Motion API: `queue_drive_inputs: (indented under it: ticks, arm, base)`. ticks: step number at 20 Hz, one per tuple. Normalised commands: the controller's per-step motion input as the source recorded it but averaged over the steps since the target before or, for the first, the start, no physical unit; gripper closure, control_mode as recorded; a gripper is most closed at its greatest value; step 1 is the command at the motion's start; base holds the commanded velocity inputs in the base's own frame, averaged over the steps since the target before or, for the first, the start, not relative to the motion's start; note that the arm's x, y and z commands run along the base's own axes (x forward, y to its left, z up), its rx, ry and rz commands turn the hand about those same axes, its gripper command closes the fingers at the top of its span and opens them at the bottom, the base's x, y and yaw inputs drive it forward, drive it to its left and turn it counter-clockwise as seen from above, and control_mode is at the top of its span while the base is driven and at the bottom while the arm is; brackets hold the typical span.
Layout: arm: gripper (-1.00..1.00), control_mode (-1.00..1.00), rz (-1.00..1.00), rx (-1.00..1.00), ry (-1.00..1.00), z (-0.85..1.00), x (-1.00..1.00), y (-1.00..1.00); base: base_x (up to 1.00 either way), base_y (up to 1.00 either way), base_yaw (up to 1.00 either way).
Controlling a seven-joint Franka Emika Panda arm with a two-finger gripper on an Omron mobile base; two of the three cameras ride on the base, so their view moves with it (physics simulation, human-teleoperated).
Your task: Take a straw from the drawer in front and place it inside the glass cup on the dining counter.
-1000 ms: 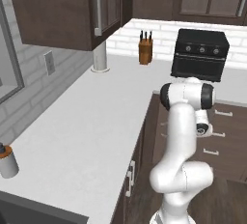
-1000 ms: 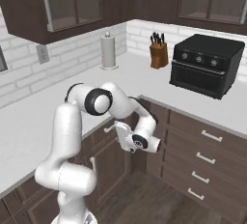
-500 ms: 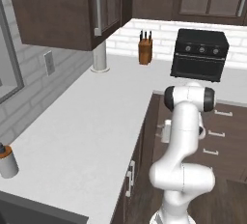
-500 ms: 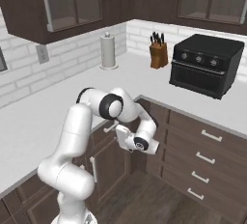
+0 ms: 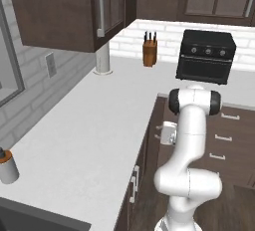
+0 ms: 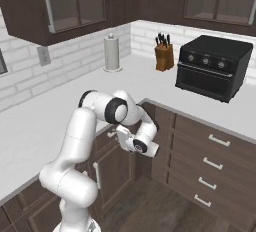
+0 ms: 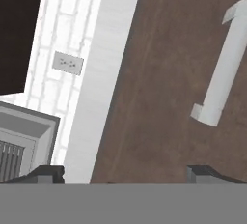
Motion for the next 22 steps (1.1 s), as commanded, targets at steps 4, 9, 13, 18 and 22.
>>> queue_drive_inputs:
  ticks: [4,9,13,18,22]
  arm:
    - [-1.00,-1.00,-0.04,0.00,0.04,-0.14,0.50,0.00]
    - [-1.00,-1.00,-0.01,0.00,0.02,-0.29,0.27,0.00]
    - [-1.00,-1.00,0.00,0.00,0.02,-0.40,0.10,0.00]
    - [-1.00,-1.00,0.00,0.00,0.00,-0.28,0.10,0.07]
    - [-1.00,-1.00,0.00,0.00,0.00,-0.06,0.13,0.14]
  base:
    - [0.00,0.00,0.00]
    - [0.00,0.00,0.00]
    - [0.00,0.00,0.00]
    - [0.00,0.00,0.00]
    - [0.00,0.00,0.00]
